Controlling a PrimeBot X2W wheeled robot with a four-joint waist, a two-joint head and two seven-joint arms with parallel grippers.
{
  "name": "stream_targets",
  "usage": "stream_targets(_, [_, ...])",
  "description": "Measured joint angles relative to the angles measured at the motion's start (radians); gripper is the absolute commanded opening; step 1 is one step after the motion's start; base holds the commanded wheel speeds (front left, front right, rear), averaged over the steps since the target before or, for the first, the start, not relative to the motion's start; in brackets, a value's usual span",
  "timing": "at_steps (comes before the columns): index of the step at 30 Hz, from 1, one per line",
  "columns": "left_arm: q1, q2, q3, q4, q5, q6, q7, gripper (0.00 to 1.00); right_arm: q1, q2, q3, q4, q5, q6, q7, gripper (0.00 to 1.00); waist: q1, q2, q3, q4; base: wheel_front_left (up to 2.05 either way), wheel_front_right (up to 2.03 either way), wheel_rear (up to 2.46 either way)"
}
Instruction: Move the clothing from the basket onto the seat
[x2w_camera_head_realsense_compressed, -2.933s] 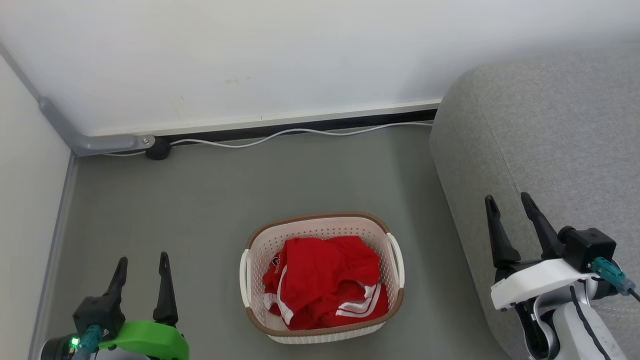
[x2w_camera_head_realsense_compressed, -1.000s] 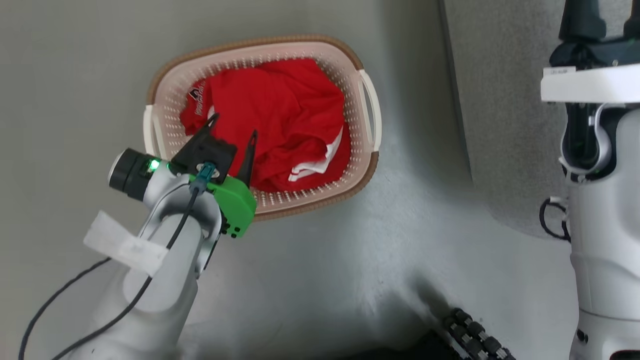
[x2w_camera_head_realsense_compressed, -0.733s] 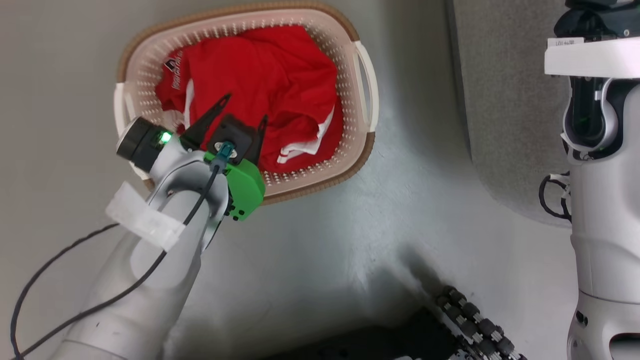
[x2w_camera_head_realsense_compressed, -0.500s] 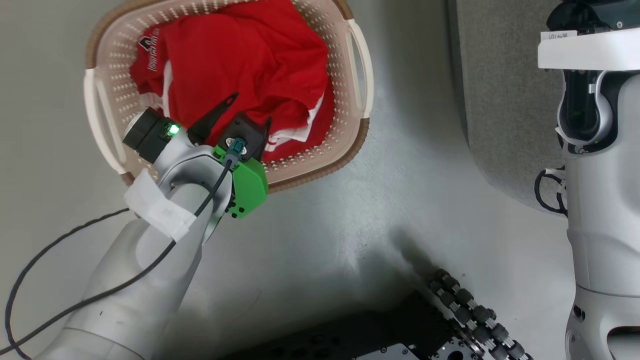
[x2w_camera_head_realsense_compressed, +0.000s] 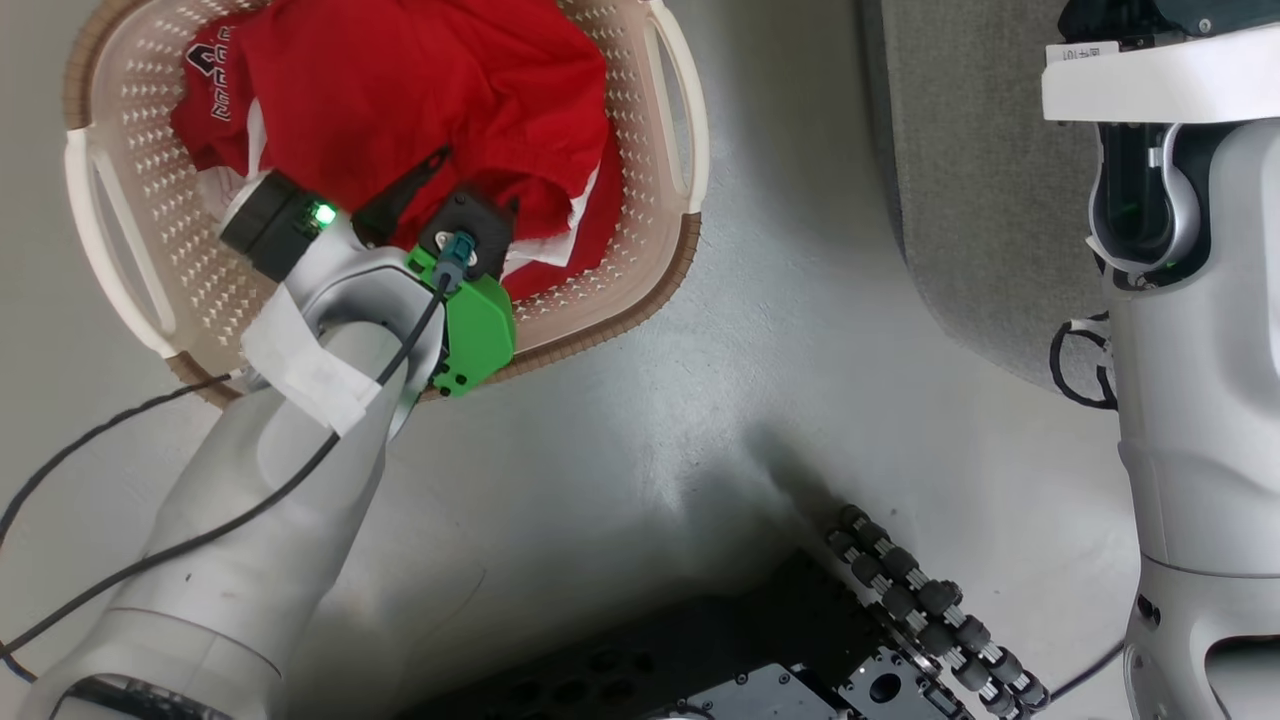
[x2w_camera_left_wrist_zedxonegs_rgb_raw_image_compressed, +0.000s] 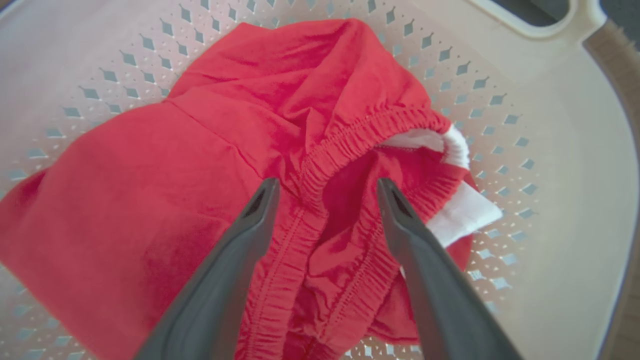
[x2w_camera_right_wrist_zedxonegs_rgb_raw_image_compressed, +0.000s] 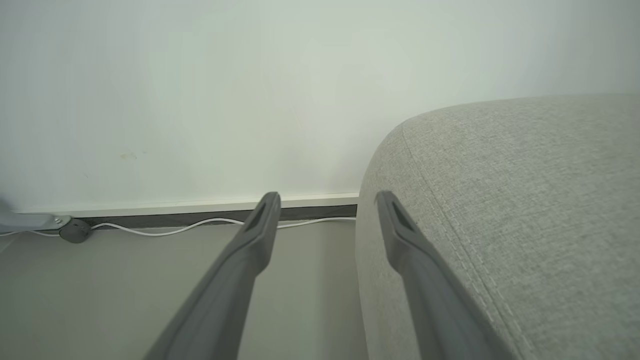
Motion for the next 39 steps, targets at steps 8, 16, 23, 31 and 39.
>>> stream_targets(8, [-0.041,-0.006,-0.008,0.068,0.0,-0.007,-0.022,1.0,-0.011,0.001,0.02,-0.012,-0.001,0.0,0.0,1.0,0.0,0.0,0.021,-0.016,0.0,0.0,0.0])
stream_targets(16, [-0.072,-0.017,-0.016,0.122,0.0,-0.007,-0.057,1.0,-0.01,0.001,0.034,-0.016,-0.012,-0.001,0.0,1.0,0.0,0.0,0.018,-0.018,0.0,0.0,0.0])
stream_targets(23, [-0.09,-0.027,-0.02,0.153,-0.016,-0.008,-0.087,0.0,-0.007,0.001,0.038,-0.019,-0.019,-0.003,0.0,1.0,-0.0001,0.0,0.015,-0.016,0.0,0.0,0.0])
stream_targets(31, [-0.11,-0.028,-0.016,0.16,-0.042,-0.009,-0.123,0.0,-0.007,0.001,0.042,-0.021,-0.019,-0.003,0.0,1.0,-0.0001,0.0,0.019,-0.004,0.0,0.0,0.0])
stream_targets(39, [-0.112,-0.031,-0.013,0.147,-0.074,-0.009,-0.169,0.0,-0.005,0.001,0.03,-0.005,-0.021,-0.003,0.0,1.0,-0.0001,0.0,-0.006,0.019,0.0,0.0,0.0])
